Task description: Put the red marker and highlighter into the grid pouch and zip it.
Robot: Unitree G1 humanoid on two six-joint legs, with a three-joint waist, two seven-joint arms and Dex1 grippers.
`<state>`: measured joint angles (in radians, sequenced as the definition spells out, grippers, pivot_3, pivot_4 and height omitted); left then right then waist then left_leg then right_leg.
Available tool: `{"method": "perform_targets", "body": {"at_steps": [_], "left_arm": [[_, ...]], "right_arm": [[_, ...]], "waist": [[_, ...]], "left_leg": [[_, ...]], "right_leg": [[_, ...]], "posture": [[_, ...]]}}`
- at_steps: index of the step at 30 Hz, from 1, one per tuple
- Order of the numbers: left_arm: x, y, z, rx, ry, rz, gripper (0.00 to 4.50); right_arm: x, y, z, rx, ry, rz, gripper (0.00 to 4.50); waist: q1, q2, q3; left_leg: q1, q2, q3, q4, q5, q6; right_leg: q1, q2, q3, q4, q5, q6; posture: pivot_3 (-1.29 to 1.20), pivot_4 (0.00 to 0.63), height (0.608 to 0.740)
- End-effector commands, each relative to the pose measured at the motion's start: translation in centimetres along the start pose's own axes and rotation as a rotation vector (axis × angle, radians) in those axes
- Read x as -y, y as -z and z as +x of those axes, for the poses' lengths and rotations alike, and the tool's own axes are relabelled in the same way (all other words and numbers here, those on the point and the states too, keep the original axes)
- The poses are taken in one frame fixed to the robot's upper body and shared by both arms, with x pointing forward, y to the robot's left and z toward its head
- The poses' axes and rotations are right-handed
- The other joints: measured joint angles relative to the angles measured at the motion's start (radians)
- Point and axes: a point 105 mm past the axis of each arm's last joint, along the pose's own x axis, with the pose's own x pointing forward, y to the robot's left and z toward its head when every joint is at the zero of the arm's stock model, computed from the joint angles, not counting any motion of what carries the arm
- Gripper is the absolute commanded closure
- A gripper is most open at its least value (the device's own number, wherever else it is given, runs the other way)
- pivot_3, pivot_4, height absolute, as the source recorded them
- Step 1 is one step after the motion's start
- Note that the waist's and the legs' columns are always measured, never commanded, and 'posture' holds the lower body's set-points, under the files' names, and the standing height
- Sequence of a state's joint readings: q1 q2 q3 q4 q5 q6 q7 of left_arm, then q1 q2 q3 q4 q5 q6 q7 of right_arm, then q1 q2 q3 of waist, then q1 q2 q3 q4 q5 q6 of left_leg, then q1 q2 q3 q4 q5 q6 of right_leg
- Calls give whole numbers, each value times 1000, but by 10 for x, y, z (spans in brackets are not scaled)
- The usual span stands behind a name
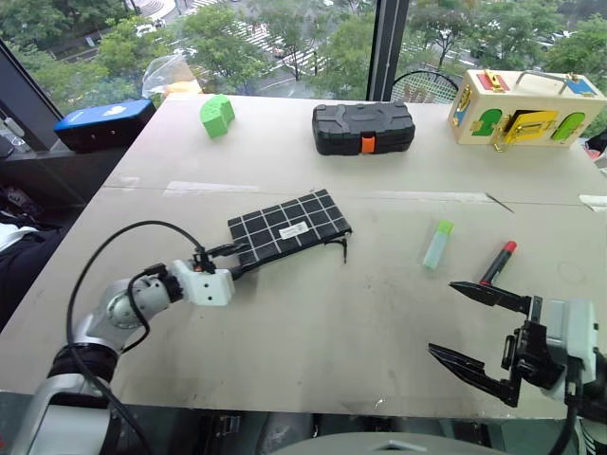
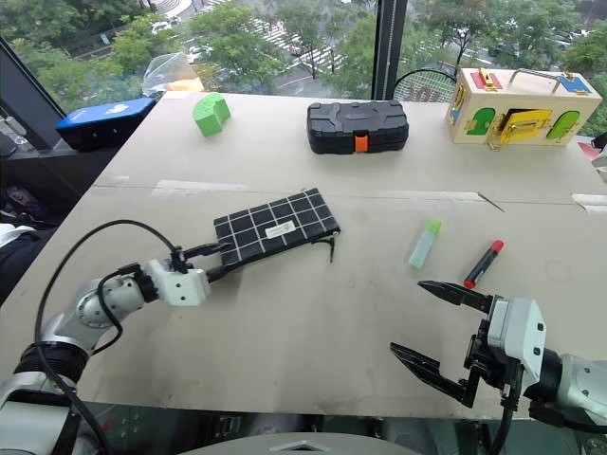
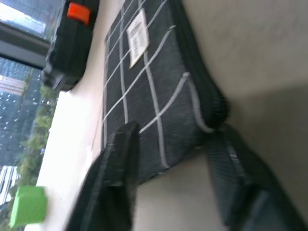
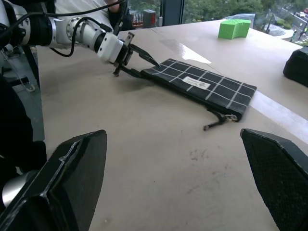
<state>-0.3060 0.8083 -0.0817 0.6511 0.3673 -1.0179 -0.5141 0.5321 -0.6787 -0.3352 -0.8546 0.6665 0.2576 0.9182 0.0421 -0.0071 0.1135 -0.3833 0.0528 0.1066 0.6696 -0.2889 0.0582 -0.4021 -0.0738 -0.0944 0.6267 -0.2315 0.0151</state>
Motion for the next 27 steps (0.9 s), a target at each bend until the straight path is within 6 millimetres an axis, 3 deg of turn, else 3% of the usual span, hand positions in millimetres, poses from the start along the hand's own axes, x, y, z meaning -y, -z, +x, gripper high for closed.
{"method": "perform_targets", "body": {"at_steps": [1, 18, 21, 23, 25, 27], "left_arm": [[17, -14, 16, 36, 37, -15, 2910], [10, -32, 45, 8, 23, -41, 2910], [8, -30, 46, -14, 28, -27, 2189], [7, -29, 48, -24, 27, -7, 1212], [6, -28, 50, -38, 17, 7, 554], [4, -28, 56, -48, -4, -3, 554]], "right_arm": [[-3, -8, 4, 11, -3, -33, 0], [2, -10, 11, 11, 30, -47, 0], [2, -11, 12, 12, 35, -46, 0], [2, -11, 12, 12, 39, -45, 0], [2, -10, 13, 12, 43, -45, 0], [2, -10, 13, 13, 49, -46, 0]], "waist": [[0, 1, 0], [5, 2, -1], [5, 2, -1], [4, 1, -2], [3, 1, -2], [3, 1, -2]], "left_leg": [[0, 0, 0, 0, 0, 0], [1, -1, 0, 0, 0, 0], [1, -1, 0, 0, 0, 0], [1, -1, -1, 0, 0, 0], [1, -1, -1, 0, 0, 0], [1, -1, -1, 0, 0, 0]], "right_leg": [[0, 0, 0, 0, 0, 0], [1, 1, 0, 0, 0, 0], [1, 1, 0, 0, 0, 0], [1, 1, 0, 0, 0, 0], [1, 2, 0, 0, 0, 0], [2, 1, 0, 0, 0, 0]], "posture": [[0, 150, 740], [0, 150, 740], [0, 150, 740], [0, 150, 740], [0, 150, 740], [0, 150, 740]]}}
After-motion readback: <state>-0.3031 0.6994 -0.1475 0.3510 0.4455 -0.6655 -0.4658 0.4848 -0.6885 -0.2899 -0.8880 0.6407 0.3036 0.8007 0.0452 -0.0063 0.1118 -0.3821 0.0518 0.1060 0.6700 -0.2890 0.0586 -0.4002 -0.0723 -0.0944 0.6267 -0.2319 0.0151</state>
